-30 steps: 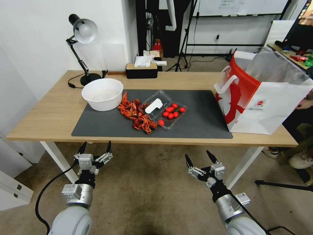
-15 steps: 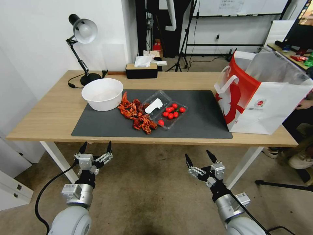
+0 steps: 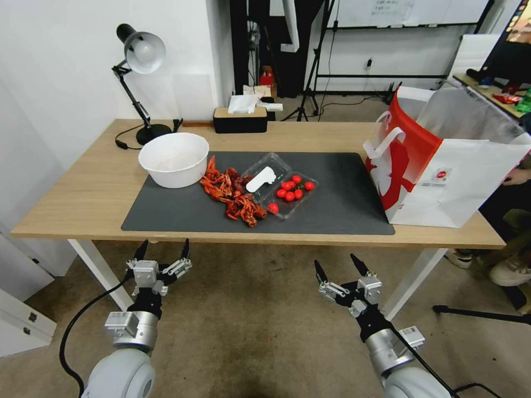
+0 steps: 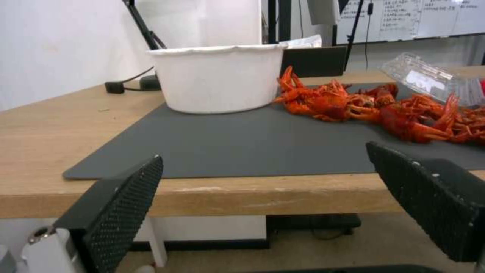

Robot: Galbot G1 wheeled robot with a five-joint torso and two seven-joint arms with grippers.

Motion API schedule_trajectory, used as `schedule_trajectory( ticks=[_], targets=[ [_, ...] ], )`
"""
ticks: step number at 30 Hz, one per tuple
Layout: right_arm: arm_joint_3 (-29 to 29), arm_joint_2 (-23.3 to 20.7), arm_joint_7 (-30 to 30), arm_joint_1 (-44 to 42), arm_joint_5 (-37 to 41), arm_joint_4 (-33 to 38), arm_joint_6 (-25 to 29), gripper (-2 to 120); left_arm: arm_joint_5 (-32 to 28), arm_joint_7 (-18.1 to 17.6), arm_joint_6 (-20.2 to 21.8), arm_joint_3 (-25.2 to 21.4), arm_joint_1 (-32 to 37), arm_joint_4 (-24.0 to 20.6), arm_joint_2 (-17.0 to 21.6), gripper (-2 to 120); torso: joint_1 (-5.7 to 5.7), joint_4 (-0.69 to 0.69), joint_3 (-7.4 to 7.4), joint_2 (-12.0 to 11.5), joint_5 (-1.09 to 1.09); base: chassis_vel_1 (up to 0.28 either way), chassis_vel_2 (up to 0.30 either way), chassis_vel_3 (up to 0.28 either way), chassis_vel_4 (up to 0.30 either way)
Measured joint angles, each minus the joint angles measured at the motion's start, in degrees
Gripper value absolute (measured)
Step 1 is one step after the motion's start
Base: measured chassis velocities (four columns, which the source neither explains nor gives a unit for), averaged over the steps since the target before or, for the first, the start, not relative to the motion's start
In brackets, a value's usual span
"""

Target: Pick up the trash from the table and place it into the takeout bag.

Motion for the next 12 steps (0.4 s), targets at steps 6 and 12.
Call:
schedule_trajectory(
  ticks=[6, 12],
  targets=[
    [0.0, 0.0, 0.02, 0.0, -0.01, 0.01, 0.05, 100, 0.01, 0.0, 0.01, 0.01, 0.0, 0.0, 0.0, 100, 0.0, 0.0, 0.0, 0.0, 0.0, 0.0, 0.0, 0.0, 0.0],
    [-0.01, 0.01, 0.04, -0.01, -0.03, 0.04, 3.05, 100, 0.03, -0.02, 0.03, 0.02, -0.01, 0.0, 0.0, 100, 0.0, 0.0, 0.0, 0.0, 0.0, 0.0, 0.0, 0.0, 0.0]
  ],
)
